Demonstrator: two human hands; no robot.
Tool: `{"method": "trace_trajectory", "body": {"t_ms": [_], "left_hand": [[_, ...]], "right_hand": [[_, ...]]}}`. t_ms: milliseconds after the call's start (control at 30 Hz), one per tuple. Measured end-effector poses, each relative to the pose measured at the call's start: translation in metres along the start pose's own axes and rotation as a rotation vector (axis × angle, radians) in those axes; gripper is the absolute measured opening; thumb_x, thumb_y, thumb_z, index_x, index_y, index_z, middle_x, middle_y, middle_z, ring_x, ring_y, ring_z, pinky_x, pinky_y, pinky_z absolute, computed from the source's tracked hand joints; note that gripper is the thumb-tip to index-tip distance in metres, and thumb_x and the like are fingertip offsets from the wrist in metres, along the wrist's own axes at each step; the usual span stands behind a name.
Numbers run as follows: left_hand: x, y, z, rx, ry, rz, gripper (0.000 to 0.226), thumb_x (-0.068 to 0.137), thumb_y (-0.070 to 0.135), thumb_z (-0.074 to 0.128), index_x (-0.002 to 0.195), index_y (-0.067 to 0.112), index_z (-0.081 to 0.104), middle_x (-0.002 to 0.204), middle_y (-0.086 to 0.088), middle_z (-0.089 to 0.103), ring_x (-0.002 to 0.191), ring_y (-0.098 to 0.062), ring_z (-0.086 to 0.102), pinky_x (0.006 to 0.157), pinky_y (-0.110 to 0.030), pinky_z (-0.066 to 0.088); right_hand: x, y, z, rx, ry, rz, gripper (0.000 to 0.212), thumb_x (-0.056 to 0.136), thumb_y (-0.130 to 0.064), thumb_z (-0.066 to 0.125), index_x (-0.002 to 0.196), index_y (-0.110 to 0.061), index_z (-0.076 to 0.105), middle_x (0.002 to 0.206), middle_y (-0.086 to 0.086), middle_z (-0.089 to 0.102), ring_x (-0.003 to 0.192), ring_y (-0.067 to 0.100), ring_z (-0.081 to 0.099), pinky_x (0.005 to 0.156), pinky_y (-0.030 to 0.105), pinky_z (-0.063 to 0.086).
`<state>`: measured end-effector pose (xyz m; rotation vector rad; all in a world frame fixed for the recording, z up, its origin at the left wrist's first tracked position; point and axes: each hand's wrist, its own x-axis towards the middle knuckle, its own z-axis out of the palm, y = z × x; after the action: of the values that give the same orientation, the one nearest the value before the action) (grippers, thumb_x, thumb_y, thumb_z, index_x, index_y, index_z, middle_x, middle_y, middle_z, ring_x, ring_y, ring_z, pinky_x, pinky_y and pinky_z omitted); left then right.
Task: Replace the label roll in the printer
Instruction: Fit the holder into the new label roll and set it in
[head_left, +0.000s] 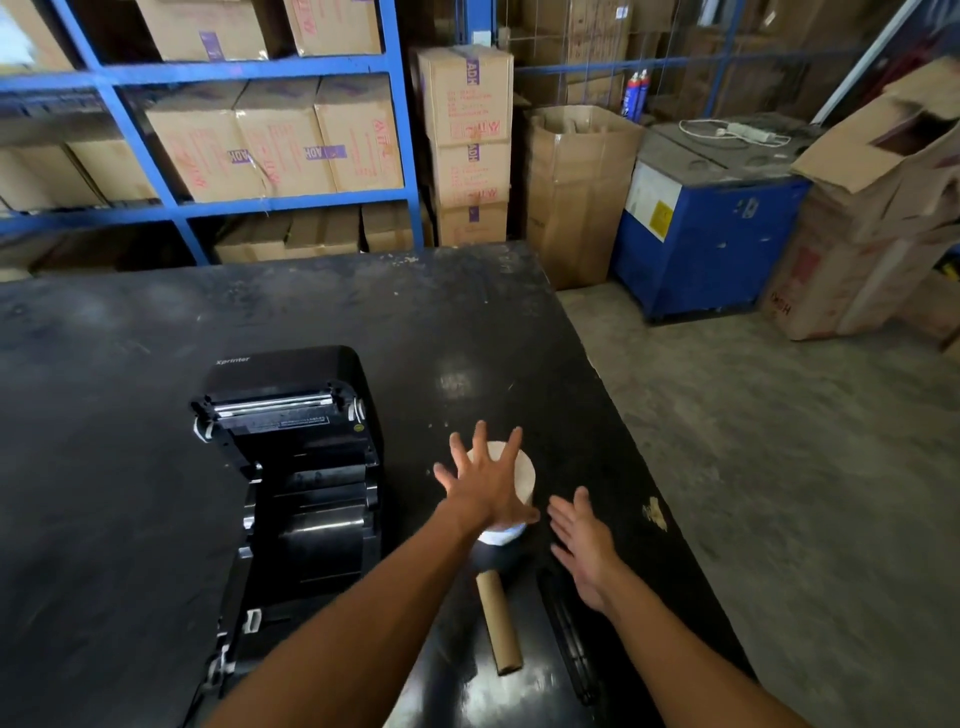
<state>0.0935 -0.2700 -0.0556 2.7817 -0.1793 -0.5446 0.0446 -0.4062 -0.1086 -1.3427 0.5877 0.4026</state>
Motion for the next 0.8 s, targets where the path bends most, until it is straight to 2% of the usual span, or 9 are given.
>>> {"method": "trace_trajectory", "body": {"t_ms": [100,200,267,333,400,500,600,733,800], "left_hand": [[0.016,-0.008,-0.005,-0.043,-0.162,-0.010,0.114,0.069,0.048,0.081,0.152,0.045,0.003,0.164,-0.011,-0.016,0.144,-0.053,-0.009,0.110,-0.071,0.022],[0.020,-0.012,-0.005,-0.071,-0.078,0.021,0.101,0.069,0.043,0.082,0.149,0.044,0.020,0.153,-0.011,0.017,0.136,-0.047,0.021,0.104,-0.059,0.042],[0.020,-0.018,-0.002,-0.113,-0.013,0.029,0.096,0.066,0.045,0.081,0.145,0.044,0.028,0.144,-0.008,0.026,0.130,-0.043,0.027,0.101,-0.055,0.046],[0.016,-0.025,-0.001,-0.209,0.040,0.018,0.095,0.062,0.048,0.081,0.144,0.044,0.031,0.139,-0.006,0.031,0.126,-0.040,0.031,0.101,-0.047,0.044],[0.011,-0.031,-0.005,-0.351,0.074,0.006,0.094,0.059,0.049,0.081,0.141,0.045,0.036,0.134,-0.006,0.035,0.123,-0.036,0.038,0.100,-0.037,0.038],[-0.005,-0.045,-0.018,-0.741,0.036,-0.032,0.087,0.055,0.040,0.087,0.132,0.047,0.047,0.130,-0.004,0.041,0.116,-0.028,0.053,0.092,-0.043,0.056],[-0.023,-0.059,-0.031,-1.154,-0.106,-0.051,0.071,0.057,0.033,0.088,0.118,0.054,0.056,0.125,-0.001,0.055,0.109,-0.028,0.061,0.074,-0.043,0.063],[-0.044,-0.068,-0.036,-1.345,-0.164,-0.118,0.066,0.067,0.031,0.079,0.123,0.055,0.054,0.126,-0.005,0.058,0.109,-0.029,0.062,0.077,-0.047,0.061],[-0.053,-0.068,-0.035,-1.406,-0.200,-0.179,0.063,0.068,0.046,0.075,0.127,0.049,0.053,0.122,-0.008,0.064,0.104,-0.029,0.065,0.073,-0.045,0.060]], "right_hand": [[0.009,-0.010,0.011,0.018,-0.082,0.048,0.070,0.098,-0.059,0.011,0.146,-0.015,0.038,0.156,0.004,0.036,0.145,0.019,0.028,0.118,0.041,0.019],[0.012,-0.012,0.017,0.028,-0.086,0.049,0.066,0.100,-0.055,0.011,0.144,-0.016,0.042,0.151,0.006,0.043,0.142,0.022,0.035,0.116,0.040,0.022],[0.011,-0.011,0.020,0.027,-0.082,0.024,0.056,0.103,-0.048,0.017,0.138,-0.020,0.051,0.146,0.005,0.050,0.135,0.023,0.044,0.113,0.038,0.028],[0.009,-0.014,0.023,0.026,-0.059,-0.031,0.039,0.103,-0.040,0.029,0.120,-0.027,0.062,0.135,0.001,0.060,0.117,0.017,0.058,0.097,0.031,0.043],[0.007,-0.018,0.027,0.012,-0.017,-0.086,0.030,0.101,-0.033,0.040,0.118,-0.027,0.064,0.126,0.002,0.066,0.104,0.013,0.064,0.077,0.025,0.050],[0.005,-0.018,0.030,0.078,-0.045,-0.112,0.031,0.098,-0.036,0.048,0.127,-0.034,0.058,0.122,0.004,0.067,0.107,0.022,0.065,0.082,0.038,0.056],[0.000,-0.021,0.034,0.287,-0.183,-0.038,0.032,0.086,-0.052,0.059,0.113,-0.036,0.069,0.113,0.010,0.072,0.103,0.032,0.070,0.083,0.047,0.058],[-0.009,-0.031,0.049,0.296,-0.239,-0.051,0.037,0.082,-0.058,0.059,0.096,-0.028,0.076,0.105,0.015,0.074,0.096,0.033,0.072,0.082,0.046,0.057],[-0.016,-0.036,0.057,0.205,-0.201,-0.040,0.043,0.080,-0.059,0.060,0.100,-0.023,0.075,0.104,0.016,0.074,0.095,0.034,0.072,0.079,0.044,0.057]]}}
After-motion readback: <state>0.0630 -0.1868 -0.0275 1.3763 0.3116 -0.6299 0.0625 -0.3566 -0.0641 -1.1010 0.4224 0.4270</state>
